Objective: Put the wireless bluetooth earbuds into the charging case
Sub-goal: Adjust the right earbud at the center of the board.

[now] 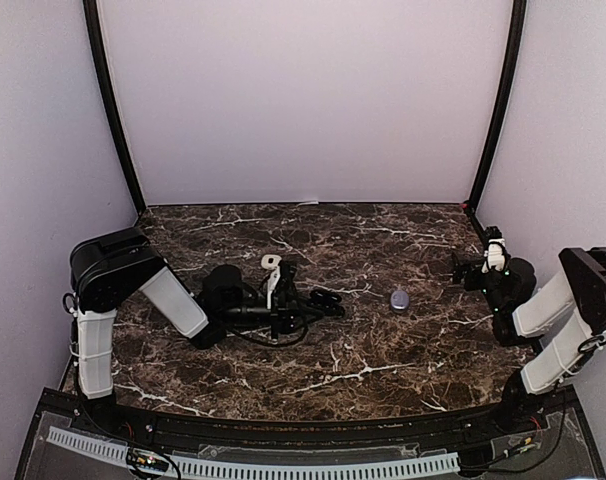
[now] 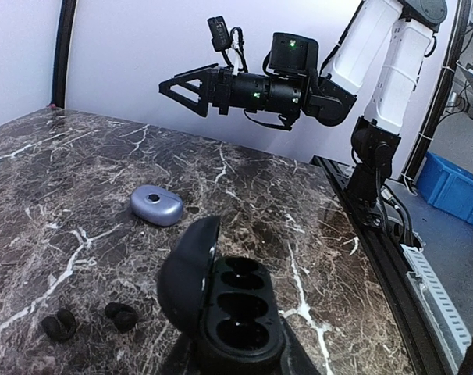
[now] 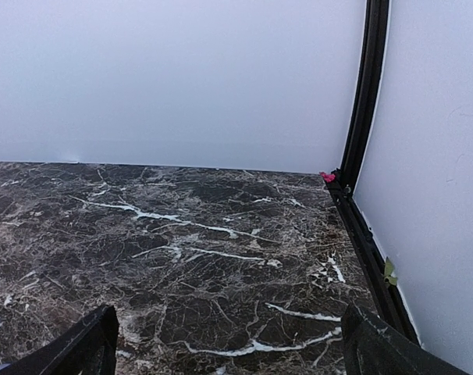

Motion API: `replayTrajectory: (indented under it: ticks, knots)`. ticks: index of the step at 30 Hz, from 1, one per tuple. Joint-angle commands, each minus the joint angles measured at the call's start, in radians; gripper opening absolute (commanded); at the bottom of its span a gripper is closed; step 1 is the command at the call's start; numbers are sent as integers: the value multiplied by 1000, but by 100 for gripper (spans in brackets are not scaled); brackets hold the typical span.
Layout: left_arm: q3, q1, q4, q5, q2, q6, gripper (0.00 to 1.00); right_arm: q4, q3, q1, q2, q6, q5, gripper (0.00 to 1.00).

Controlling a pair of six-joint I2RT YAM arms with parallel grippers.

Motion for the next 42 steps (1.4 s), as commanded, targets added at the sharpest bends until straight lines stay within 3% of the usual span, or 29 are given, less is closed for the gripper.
replayTrajectory:
  ticks: [1, 37, 42]
  knots:
    - [5, -1, 8, -11, -15, 21, 7, 53, 10, -6, 4, 11, 11, 99]
    - [-91, -1, -38, 13, -173, 49, 7, 53, 10, -5, 4, 11, 10, 99]
    - [-132, -1, -45, 5, -226, 47, 7, 79, -16, 8, -24, 27, 95, 99]
